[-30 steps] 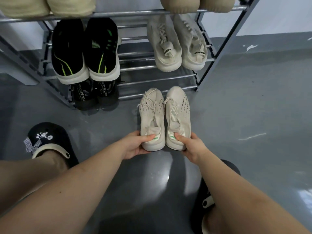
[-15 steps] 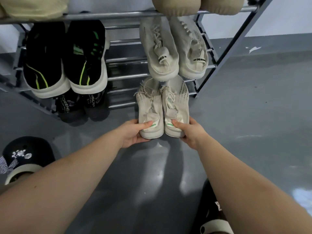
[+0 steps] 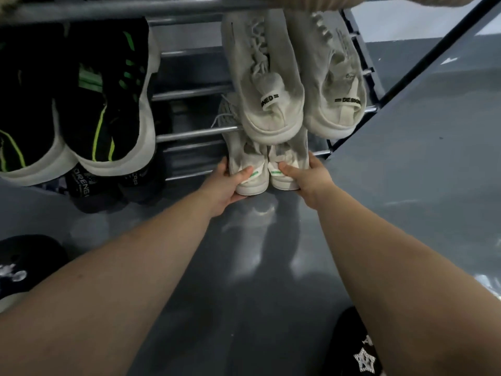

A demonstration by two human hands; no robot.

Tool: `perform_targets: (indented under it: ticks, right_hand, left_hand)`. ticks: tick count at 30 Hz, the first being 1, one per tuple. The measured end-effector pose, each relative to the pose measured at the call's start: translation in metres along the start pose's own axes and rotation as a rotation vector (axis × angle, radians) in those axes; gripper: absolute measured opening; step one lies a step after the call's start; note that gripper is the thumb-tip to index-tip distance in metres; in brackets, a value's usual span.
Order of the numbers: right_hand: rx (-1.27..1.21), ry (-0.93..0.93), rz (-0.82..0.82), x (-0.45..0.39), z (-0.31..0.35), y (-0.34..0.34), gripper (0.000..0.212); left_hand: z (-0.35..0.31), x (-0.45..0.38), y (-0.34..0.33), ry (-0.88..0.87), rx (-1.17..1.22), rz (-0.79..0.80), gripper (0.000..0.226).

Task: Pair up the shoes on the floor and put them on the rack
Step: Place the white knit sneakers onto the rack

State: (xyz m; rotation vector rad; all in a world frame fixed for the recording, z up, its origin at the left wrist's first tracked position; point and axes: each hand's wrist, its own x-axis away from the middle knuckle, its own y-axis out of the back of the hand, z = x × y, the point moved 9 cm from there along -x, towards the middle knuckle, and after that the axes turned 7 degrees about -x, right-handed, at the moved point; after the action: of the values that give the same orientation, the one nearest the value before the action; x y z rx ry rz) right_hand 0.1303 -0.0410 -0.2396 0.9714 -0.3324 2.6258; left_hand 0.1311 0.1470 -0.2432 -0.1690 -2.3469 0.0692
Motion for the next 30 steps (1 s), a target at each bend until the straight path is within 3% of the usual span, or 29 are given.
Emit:
perform_targets:
  ticks: [3,6,11,14,22,30]
  right_hand:
    - [0.109,0.036,-0.046,0.000,-0.002,0.003,0.074]
    - [0.215,0.078,-0.082,0.008,-0.003,0.009,0.071]
    - [0.647,0.232,-0.150,0.029,-0.008,0.019,0.086]
    - [0.782,0.324,-0.202,0.033,-0.008,0.023,0.093]
    - [0.685,0.357,-0.314,0.015,0.019,0.027,0.069]
    - [0.781,0.249,-0.280,-0.010,0.026,0.028,0.083]
  left_hand:
    - [0.001,-0.006,0.003,0.016,-0.107,-0.012,0.061]
    - [0.001,-0.001,0.001,-0.074,-0.295,-0.070,0.076]
    - [-0.001,0.023,0.008,-0.278,-0.878,-0.369,0.110]
    - [-0.003,0.031,0.010,-0.319,-1.138,-0.505,0.103]
    - [-0.023,0.012,-0.011,-0.248,-1.209,-0.505,0.094]
    - [-0.029,-0.010,-0.017,-0.144,-1.214,-0.486,0.094]
